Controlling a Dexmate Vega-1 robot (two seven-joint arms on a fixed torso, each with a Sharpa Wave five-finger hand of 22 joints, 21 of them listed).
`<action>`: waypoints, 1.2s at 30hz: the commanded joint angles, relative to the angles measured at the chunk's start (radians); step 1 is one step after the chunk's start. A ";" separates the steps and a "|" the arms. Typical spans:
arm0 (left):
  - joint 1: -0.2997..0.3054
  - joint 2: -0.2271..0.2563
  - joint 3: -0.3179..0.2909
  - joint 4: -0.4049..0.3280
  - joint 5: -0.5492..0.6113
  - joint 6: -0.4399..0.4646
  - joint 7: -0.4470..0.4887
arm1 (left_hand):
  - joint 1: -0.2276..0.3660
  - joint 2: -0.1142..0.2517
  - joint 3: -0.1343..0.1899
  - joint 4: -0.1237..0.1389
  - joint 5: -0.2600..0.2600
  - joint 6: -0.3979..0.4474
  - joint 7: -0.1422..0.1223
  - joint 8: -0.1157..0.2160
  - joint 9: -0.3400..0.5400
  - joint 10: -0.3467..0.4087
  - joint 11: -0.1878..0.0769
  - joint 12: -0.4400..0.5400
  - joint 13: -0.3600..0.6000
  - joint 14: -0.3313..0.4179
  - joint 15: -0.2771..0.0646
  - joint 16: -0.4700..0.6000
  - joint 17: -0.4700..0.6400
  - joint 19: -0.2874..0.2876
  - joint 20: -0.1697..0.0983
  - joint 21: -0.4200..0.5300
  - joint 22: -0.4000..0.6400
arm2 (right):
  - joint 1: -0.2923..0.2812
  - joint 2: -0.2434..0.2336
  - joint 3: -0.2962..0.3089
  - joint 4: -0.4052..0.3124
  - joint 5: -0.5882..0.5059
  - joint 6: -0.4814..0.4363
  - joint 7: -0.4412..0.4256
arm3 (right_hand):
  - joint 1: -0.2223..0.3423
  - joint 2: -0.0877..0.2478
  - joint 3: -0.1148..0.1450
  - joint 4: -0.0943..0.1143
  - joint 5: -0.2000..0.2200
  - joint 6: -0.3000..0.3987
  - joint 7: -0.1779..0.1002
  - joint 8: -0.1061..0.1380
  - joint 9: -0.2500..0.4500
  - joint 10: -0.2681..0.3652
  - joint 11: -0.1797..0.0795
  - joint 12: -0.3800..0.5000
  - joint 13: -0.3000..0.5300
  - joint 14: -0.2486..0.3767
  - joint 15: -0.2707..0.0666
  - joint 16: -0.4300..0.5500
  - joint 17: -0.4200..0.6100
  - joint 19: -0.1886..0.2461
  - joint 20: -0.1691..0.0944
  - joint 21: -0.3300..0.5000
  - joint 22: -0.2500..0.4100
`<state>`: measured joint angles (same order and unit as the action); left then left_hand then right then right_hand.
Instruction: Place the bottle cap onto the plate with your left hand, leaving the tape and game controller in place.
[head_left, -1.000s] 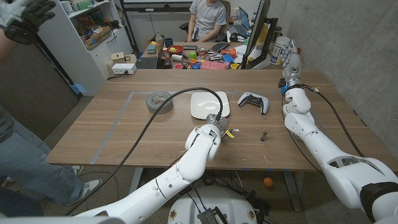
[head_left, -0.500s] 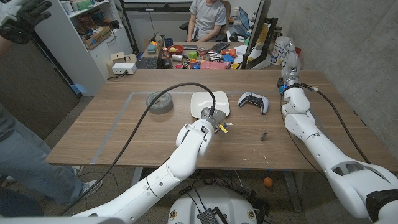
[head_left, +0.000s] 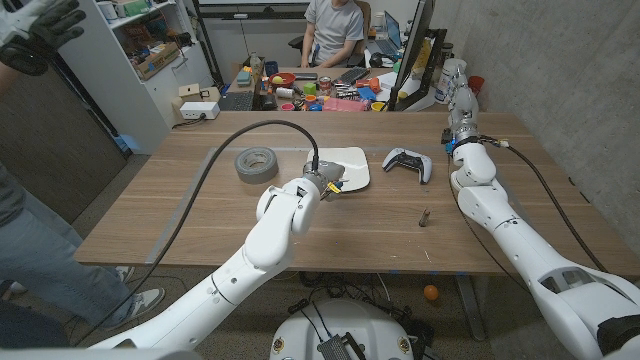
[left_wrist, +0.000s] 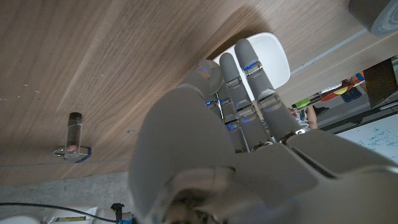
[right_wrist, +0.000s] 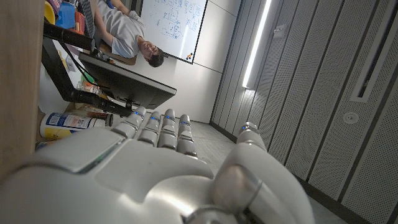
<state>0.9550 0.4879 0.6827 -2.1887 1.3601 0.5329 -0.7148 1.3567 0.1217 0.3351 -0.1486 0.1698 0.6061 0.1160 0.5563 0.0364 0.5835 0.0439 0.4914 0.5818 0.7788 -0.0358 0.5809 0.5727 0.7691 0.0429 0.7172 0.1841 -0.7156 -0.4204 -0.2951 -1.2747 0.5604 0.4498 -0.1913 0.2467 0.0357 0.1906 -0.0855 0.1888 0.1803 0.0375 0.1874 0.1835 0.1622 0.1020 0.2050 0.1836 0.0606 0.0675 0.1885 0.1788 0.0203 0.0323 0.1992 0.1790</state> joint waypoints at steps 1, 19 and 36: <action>-0.015 0.088 -0.119 -0.012 -0.201 0.059 0.063 | -0.005 0.013 0.036 0.031 0.006 0.115 -0.012 0.006 0.422 0.086 -0.080 0.007 0.039 0.010 0.003 -0.001 0.004 -0.009 0.001 -0.002 0.004 | -0.014 -0.016 -0.010 -0.031 -0.027 -0.040 -0.025 | -0.008 -0.001 0.000 0.001 0.004 -0.002 0.004 0.004 0.006 -0.001 -0.002 0.004 0.004 -0.006 0.005 -0.002 0.004 0.001 0.009 -0.001 0.004; -0.249 0.235 -0.038 0.195 -0.565 -0.050 0.132 | -0.027 0.003 0.037 0.033 0.004 0.115 -0.054 -0.001 0.410 0.078 -0.128 -0.004 0.056 -0.030 -0.034 -0.036 0.007 -0.094 -0.004 -0.020 0.007 | 0.022 0.014 -0.017 0.067 -0.020 -0.011 -0.001 | -0.009 -0.001 -0.002 0.001 0.004 -0.002 0.003 0.004 0.005 -0.001 -0.001 0.004 0.004 -0.006 0.006 -0.002 0.004 0.002 0.009 -0.001 0.004; -0.454 0.192 0.146 0.411 -0.644 -0.172 0.182 | -0.039 -0.001 0.039 0.035 0.006 0.130 -0.067 0.003 0.402 0.090 -0.147 -0.005 0.062 -0.022 -0.042 -0.052 0.004 -0.102 -0.010 -0.016 0.007 | 0.038 0.028 -0.004 0.179 0.000 0.032 0.008 | -0.010 -0.001 -0.003 0.000 0.005 -0.001 0.004 0.005 0.005 -0.001 -0.002 0.004 0.004 -0.005 0.006 -0.002 0.004 0.002 0.009 0.000 0.004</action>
<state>0.6198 0.6984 0.7304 -1.9101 0.7753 0.4426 -0.5697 1.3185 0.1130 0.3381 -0.1516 0.1708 0.6242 0.0981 0.5564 0.0370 0.5725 -0.0055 0.4820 0.6391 0.7523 -0.0739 0.5353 0.5731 0.6692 0.0358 0.6988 0.1886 -0.6905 -0.4035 -0.3060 -1.1667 0.5473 0.4543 -0.1918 0.2467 0.0358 0.1907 -0.0854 0.1887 0.1803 0.0375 0.1874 0.1835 0.1623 0.1020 0.2050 0.1836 0.0607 0.0675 0.1885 0.1788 0.0203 0.0323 0.1992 0.1790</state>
